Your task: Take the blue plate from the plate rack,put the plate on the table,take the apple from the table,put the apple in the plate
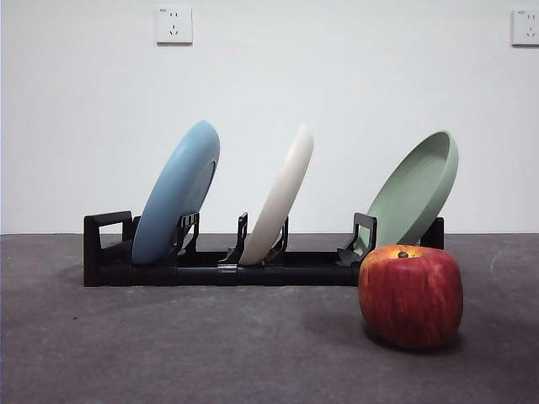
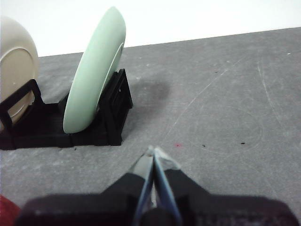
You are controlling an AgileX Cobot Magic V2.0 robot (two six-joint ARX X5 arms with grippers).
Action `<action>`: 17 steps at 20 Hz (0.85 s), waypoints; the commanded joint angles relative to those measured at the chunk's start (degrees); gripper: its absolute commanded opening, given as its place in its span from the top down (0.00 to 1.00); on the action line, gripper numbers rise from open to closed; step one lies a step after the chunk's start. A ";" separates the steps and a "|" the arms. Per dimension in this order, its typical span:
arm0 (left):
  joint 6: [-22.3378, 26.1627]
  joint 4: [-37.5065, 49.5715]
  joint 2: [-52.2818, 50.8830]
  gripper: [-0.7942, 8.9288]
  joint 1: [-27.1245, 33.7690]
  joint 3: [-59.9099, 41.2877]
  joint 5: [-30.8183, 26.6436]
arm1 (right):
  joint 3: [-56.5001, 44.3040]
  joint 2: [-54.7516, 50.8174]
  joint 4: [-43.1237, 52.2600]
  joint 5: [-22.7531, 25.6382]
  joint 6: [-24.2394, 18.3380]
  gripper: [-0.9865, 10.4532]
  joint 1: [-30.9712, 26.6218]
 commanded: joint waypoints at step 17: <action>-7.63 -3.26 0.44 0.93 0.15 2.95 8.22 | 5.42 2.71 -5.05 0.04 11.56 0.92 0.07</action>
